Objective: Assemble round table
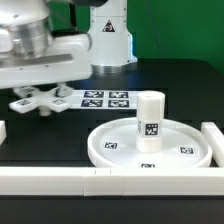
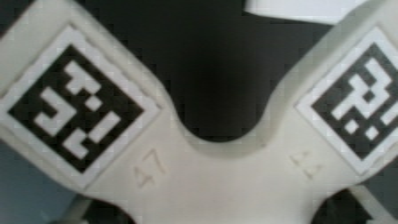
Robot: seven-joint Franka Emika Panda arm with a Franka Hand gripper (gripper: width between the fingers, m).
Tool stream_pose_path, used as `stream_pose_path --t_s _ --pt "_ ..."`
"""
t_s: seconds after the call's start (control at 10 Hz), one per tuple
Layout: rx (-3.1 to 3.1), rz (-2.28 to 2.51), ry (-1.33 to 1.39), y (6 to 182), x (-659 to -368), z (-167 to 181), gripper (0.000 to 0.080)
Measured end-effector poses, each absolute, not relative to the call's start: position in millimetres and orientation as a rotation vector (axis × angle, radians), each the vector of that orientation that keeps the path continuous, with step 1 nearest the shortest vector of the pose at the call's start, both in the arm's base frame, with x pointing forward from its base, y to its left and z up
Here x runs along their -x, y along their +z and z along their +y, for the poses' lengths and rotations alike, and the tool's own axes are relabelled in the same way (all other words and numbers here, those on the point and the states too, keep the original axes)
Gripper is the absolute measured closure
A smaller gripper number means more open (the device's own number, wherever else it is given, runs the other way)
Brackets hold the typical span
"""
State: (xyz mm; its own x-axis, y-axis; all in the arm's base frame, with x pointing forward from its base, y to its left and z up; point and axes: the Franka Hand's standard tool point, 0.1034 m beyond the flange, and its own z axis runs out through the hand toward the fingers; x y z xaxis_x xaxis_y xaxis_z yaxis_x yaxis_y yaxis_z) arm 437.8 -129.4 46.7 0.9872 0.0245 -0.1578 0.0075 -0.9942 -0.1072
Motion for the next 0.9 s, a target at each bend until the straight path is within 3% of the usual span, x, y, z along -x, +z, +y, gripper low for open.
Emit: stream_pose_path --t_s 0.4,0.6,0.9 --pt "2.992 0.309 0.254 95.1 -501.0 -66.9 0.0347" --pt "2.989 0.452 0.245 96.4 -535.5 -48.5 0.0347" --pt "2.993 0.415 0.250 93.6 -532.0 -51.0 0.0347"
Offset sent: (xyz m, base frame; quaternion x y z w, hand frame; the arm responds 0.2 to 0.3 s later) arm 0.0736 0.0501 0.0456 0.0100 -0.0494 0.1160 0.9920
